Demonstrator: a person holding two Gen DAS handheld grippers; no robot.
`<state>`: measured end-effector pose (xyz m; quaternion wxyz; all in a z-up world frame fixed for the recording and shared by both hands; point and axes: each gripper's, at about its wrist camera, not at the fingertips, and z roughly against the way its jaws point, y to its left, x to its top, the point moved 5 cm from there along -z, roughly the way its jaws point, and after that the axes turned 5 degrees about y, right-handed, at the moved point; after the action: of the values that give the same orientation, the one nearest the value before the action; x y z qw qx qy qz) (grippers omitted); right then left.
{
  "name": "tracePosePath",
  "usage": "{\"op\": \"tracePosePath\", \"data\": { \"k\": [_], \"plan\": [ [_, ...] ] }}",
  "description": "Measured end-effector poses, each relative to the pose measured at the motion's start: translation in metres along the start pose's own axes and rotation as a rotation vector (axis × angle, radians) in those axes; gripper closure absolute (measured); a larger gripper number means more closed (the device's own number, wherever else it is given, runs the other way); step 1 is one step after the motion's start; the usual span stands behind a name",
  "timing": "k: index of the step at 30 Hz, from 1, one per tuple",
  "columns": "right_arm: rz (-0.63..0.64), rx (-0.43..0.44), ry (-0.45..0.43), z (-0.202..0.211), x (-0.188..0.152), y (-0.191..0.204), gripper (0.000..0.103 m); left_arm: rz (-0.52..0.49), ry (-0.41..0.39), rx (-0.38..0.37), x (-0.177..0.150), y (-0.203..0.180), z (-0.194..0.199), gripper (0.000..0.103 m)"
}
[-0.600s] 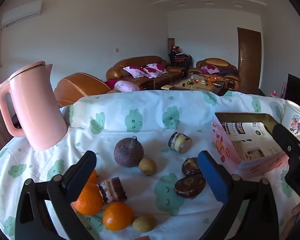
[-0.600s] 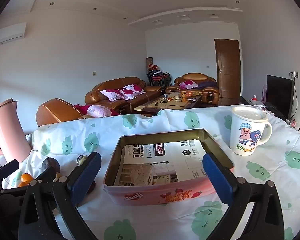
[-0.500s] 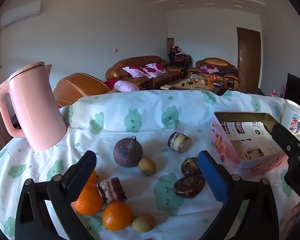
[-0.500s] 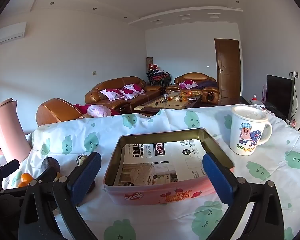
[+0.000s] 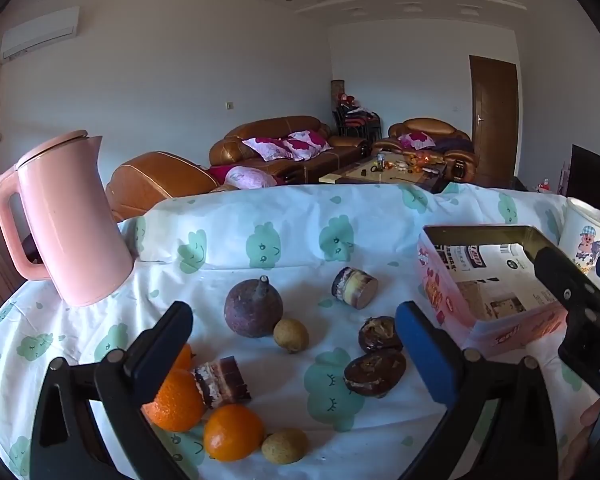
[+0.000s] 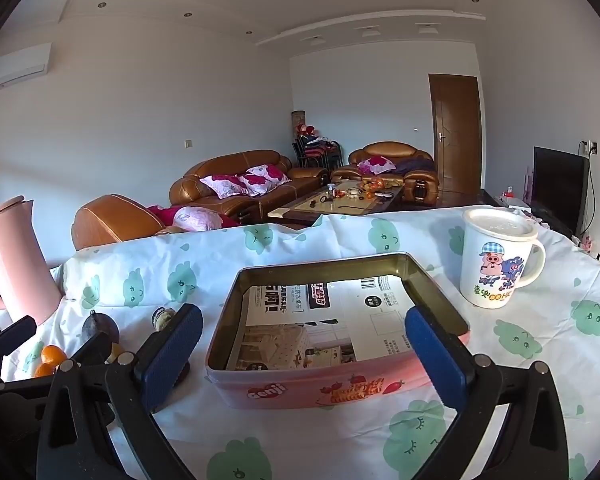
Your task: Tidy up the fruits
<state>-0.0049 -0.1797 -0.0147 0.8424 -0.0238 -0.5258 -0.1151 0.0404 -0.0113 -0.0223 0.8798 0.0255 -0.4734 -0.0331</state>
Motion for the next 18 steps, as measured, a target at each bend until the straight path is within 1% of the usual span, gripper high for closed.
{"op": "tracePosePath", "data": {
  "k": [7, 18],
  "plan": [
    [0.000, -0.001, 0.003, -0.0006, -0.0001, -0.0001, 0.001, 0.007, -0.001, -0.013, -0.0015, 0.0079, -0.0013, 0.000],
    [0.000, -0.001, 0.005, -0.0014, -0.0007, -0.0005, 0.001, 0.006, -0.003, -0.013, -0.0027, 0.0081, -0.0007, 0.000]
  ]
}}
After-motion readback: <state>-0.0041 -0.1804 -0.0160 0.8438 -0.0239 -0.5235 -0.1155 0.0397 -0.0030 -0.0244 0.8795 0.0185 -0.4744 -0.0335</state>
